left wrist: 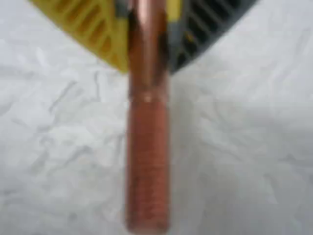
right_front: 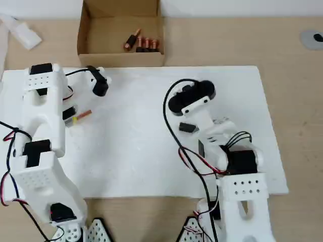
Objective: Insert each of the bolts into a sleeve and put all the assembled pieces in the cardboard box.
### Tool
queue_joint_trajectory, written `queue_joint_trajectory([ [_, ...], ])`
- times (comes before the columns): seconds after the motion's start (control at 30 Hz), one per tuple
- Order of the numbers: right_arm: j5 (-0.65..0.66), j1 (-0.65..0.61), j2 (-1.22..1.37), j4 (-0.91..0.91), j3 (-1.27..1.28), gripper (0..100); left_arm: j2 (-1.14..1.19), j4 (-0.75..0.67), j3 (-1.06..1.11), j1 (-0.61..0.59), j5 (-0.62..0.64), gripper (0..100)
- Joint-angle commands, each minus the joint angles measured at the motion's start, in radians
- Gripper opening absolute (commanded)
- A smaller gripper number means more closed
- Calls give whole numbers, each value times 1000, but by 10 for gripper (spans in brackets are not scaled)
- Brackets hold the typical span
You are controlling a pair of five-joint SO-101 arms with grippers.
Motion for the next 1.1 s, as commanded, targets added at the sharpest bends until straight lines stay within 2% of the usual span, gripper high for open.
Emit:
queue_joint_trajectory([
  [0.0,-63,-13,8,-43,30,205,-22,51,-84,11,54,14],
  [0.13,-206,-15,8,-129,79,203,-19,66,-109,14,109,23],
  [0.3,-408,-18,10,-281,151,205,-22,69,-106,6,115,80],
  [0.43,-440,-19,31,-311,209,208,-16,98,-104,8,115,82],
  [0.53,-457,-12,116,-311,214,270,-15,115,-104,11,117,82],
  [0.63,-568,-5,216,-327,179,322,-15,115,-104,8,118,82],
  [0.77,-657,-8,360,-325,70,331,-15,115,-107,14,166,82],
  [0.97,-652,-24,573,-311,-82,329,-15,117,-103,6,204,82],
  [1.0,-611,-24,598,-287,-114,329,-15,117,-97,6,204,82],
  [1.07,-440,-35,641,-187,-214,329,-19,117,-71,6,201,82],
])
